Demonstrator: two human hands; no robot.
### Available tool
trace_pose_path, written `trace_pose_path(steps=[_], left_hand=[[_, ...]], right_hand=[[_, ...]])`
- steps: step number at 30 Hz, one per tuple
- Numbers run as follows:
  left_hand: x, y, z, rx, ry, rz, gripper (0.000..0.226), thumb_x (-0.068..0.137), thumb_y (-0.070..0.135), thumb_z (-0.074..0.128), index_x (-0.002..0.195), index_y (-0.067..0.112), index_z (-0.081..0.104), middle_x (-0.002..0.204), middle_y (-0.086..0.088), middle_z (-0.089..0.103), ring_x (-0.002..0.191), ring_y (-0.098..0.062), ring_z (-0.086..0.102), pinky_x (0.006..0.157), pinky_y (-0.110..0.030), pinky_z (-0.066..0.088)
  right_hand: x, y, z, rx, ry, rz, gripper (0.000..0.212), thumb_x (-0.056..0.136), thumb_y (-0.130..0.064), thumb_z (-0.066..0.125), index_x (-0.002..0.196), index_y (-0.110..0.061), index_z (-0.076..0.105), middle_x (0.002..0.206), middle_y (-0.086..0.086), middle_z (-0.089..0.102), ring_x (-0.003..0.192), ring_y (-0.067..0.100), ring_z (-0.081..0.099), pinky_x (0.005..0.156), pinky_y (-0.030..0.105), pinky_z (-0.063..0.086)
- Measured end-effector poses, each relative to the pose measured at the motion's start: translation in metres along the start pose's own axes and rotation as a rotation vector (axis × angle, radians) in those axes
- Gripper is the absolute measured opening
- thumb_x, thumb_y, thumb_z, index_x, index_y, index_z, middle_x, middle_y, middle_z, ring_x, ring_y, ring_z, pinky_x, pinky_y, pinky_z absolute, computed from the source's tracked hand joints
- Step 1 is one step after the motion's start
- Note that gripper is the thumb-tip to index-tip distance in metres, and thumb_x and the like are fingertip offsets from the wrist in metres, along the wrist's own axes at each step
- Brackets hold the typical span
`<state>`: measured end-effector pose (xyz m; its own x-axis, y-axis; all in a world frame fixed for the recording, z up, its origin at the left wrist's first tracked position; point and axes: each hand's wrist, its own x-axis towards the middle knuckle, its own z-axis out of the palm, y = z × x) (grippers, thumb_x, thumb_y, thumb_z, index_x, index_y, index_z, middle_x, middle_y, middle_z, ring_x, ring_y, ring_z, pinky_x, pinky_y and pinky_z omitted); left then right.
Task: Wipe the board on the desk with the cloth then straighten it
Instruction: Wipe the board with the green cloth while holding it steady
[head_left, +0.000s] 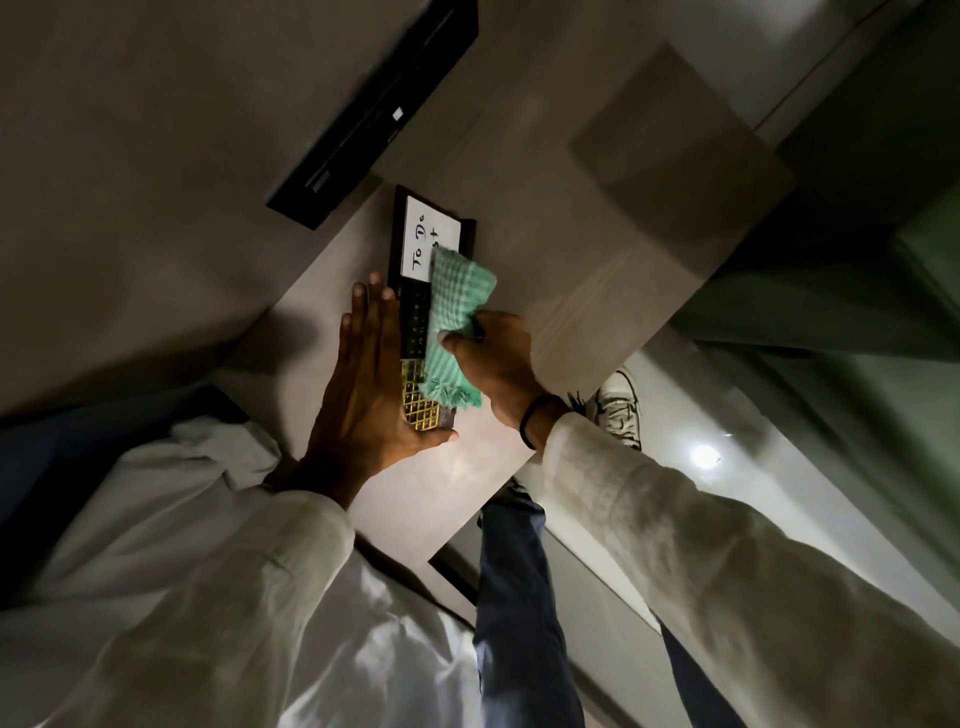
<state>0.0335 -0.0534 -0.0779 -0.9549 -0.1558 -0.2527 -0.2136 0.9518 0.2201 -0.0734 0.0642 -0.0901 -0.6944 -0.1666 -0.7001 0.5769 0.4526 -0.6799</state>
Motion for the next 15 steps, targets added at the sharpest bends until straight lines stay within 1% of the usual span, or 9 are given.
trace_pose_path(steps=[1,2,5,6,8,9,10,12,15], left_hand=[[0.000,0.000,0.000,0.006,0.000,-0.001,0.152,0.057,0.083,0.073,0.158,-0.012,0.011,0.170,-0.029,0.004,0.161,-0.041,0.003,0.131,-0.054,0.017],[-0.001,0.000,0.001,0.011,0.011,-0.001,0.150,0.059,0.084,0.072,0.158,-0.012,0.012,0.170,-0.029,0.004,0.161,-0.040,0.004,0.131,-0.054,0.018],[0.000,-0.002,0.001,0.004,0.031,-0.003,0.146,0.064,0.083,0.070,0.158,-0.012,0.011,0.170,-0.028,0.005,0.161,-0.040,0.006,0.130,-0.055,0.021],[0.001,-0.002,0.002,-0.006,0.026,-0.003,0.147,0.063,0.082,0.070,0.158,-0.012,0.010,0.170,-0.028,0.004,0.161,-0.039,0.005,0.130,-0.054,0.021],[0.000,-0.002,0.001,-0.009,0.007,0.000,0.149,0.060,0.081,0.072,0.159,-0.010,0.009,0.170,-0.027,0.003,0.161,-0.038,0.003,0.131,-0.053,0.019],[0.001,-0.001,0.001,-0.005,-0.010,-0.006,0.149,0.058,0.081,0.074,0.159,-0.008,0.009,0.170,-0.026,0.004,0.161,-0.037,0.001,0.132,-0.051,0.017],[0.001,0.000,0.000,-0.004,-0.024,-0.020,0.150,0.057,0.080,0.076,0.159,-0.007,0.010,0.170,-0.025,0.005,0.161,-0.035,0.000,0.132,-0.050,0.015],[0.002,0.002,-0.002,-0.017,-0.024,-0.041,0.149,0.058,0.080,0.076,0.160,-0.007,0.010,0.170,-0.026,0.007,0.161,-0.035,0.001,0.132,-0.050,0.016],[0.004,0.003,-0.002,-0.022,0.002,-0.050,0.140,0.067,0.078,0.071,0.158,-0.011,0.013,0.170,-0.028,0.009,0.161,-0.039,0.009,0.130,-0.053,0.021]], right_hand=[[0.003,-0.002,-0.001,-0.020,0.023,-0.001,0.042,0.077,-0.009,0.075,0.049,-0.016,0.045,0.053,-0.002,0.045,0.048,0.006,0.042,0.049,0.022,0.038],[0.006,-0.006,0.000,-0.023,0.044,-0.011,0.040,0.077,-0.009,0.074,0.050,-0.015,0.046,0.056,0.002,0.047,0.053,0.012,0.044,0.054,0.027,0.039],[0.004,-0.014,0.011,-0.008,0.016,-0.057,0.017,0.076,-0.014,0.073,0.065,-0.006,0.063,0.067,0.007,0.067,0.064,0.023,0.062,0.063,0.036,0.052],[0.000,-0.011,0.012,-0.009,0.002,-0.061,0.015,0.075,-0.015,0.073,0.067,-0.006,0.064,0.066,0.004,0.069,0.062,0.019,0.063,0.060,0.033,0.053],[-0.002,-0.004,0.007,0.016,-0.009,-0.051,0.027,0.076,-0.011,0.073,0.056,-0.011,0.056,0.051,-0.010,0.057,0.047,0.002,0.050,0.048,0.022,0.043],[0.000,-0.002,0.003,0.011,-0.001,-0.045,0.035,0.077,-0.008,0.073,0.052,-0.014,0.050,0.047,-0.010,0.050,0.044,0.000,0.043,0.046,0.020,0.038],[0.005,-0.002,0.001,-0.004,0.016,-0.031,0.037,0.078,-0.007,0.073,0.052,-0.014,0.048,0.048,-0.009,0.046,0.045,0.004,0.040,0.047,0.023,0.036],[0.012,-0.011,-0.001,-0.012,0.049,-0.026,0.027,0.079,-0.008,0.073,0.059,-0.012,0.055,0.056,-0.001,0.049,0.052,0.011,0.043,0.053,0.027,0.039],[0.011,-0.018,0.005,0.065,-0.006,-0.046,0.009,0.078,-0.013,0.073,0.075,-0.005,0.069,0.072,0.008,0.070,0.064,0.015,0.061,0.063,0.032,0.053]])
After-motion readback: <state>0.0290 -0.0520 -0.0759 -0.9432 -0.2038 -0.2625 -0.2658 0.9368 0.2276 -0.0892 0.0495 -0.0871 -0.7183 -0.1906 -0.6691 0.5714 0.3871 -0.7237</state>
